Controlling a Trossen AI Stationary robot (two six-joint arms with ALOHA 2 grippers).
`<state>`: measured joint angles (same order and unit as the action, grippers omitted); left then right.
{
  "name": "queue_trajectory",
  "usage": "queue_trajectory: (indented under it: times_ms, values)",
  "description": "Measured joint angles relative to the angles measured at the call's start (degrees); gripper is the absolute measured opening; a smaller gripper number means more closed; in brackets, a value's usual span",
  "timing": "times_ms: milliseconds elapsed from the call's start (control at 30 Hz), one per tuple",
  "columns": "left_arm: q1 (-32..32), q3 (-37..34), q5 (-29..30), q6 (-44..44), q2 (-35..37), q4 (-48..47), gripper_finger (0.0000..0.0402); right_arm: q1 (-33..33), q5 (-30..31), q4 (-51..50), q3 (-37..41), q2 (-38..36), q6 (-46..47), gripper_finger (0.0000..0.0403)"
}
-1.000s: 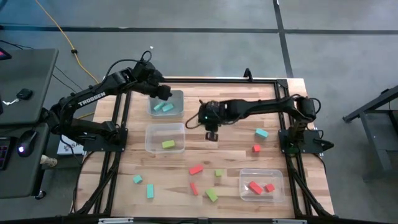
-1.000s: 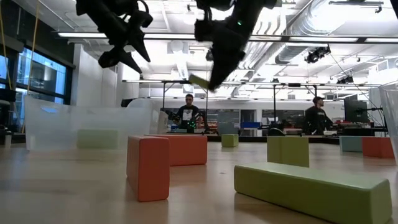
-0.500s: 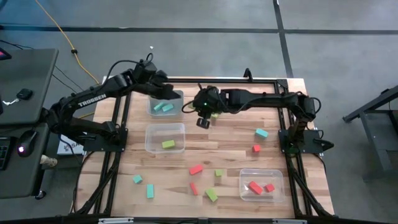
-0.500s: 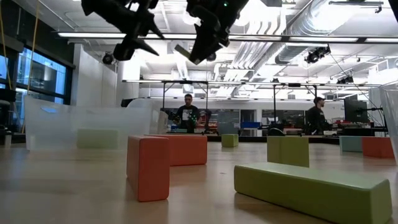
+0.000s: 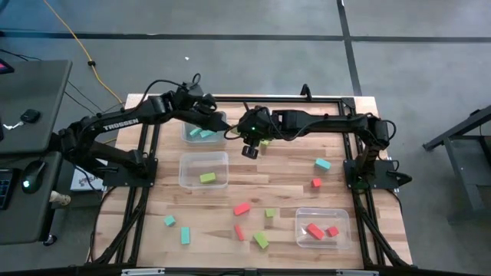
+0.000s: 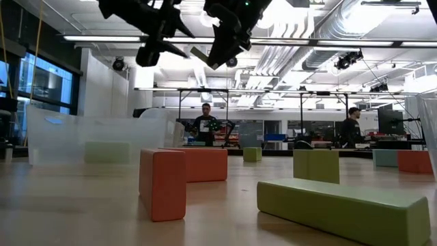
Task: Sort & place blocks by color
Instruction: Put the green block into the left transparent bin
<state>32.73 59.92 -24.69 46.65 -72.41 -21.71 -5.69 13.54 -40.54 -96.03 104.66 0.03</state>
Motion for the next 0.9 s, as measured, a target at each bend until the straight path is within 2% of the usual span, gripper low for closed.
queue_trajectory:
  times_ms: [133,267,900]
  values:
    - [-0.79,0.00,0.67,1.40,-0.27,2.96,0.0147,-0.33,0.00,-0.58,0.00,0.00,0.00,0.0102]
    - [-1.09,0.00,4.05,1.41,-0.27,2.29,0.0147,-0.16,0.00,-0.60,0.00,-0.01,-0.02,0.0102]
    - [-1.26,0.00,4.28,1.20,-2.02,1.29,0.0147,0.17,0.56,5.09,0.00,-0.07,-0.23,0.0102]
